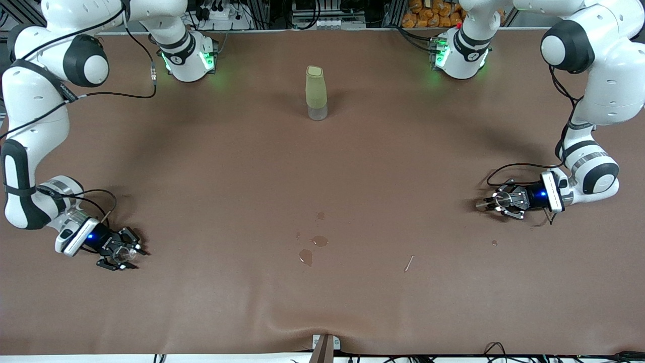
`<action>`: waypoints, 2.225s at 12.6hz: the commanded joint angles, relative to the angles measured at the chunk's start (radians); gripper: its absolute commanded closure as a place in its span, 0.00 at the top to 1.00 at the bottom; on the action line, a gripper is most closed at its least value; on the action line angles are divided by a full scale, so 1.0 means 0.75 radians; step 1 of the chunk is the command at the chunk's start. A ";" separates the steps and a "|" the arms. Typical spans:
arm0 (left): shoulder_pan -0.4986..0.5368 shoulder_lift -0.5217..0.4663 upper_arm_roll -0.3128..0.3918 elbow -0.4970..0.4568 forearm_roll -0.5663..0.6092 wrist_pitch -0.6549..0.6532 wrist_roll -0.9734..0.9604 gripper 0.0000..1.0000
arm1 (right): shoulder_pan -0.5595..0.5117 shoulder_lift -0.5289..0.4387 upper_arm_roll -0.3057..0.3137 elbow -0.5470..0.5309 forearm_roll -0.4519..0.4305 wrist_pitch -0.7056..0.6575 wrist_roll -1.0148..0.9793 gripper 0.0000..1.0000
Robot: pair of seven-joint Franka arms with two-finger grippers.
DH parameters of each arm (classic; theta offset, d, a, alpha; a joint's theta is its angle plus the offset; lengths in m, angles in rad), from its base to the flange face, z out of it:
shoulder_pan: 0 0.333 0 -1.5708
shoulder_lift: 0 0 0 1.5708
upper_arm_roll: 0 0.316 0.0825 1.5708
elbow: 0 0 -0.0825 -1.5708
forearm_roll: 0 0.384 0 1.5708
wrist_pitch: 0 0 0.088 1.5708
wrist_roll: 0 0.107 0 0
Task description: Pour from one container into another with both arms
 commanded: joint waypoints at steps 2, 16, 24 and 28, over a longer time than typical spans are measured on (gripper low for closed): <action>0.012 0.019 -0.007 0.024 0.029 -0.021 -0.016 1.00 | -0.046 -0.042 0.017 0.011 -0.030 -0.006 0.047 1.00; 0.140 -0.116 0.049 0.541 0.763 -0.017 -1.156 1.00 | 0.281 -0.698 -0.129 0.024 -0.956 -0.004 1.321 1.00; -0.377 -0.570 0.102 0.543 1.135 0.022 -2.393 1.00 | 0.527 -1.062 -0.118 -0.021 -1.478 -0.098 2.033 1.00; -0.664 -0.695 0.098 0.537 1.411 0.073 -3.039 1.00 | 0.582 -1.269 -0.116 -0.142 -1.703 -0.210 2.348 1.00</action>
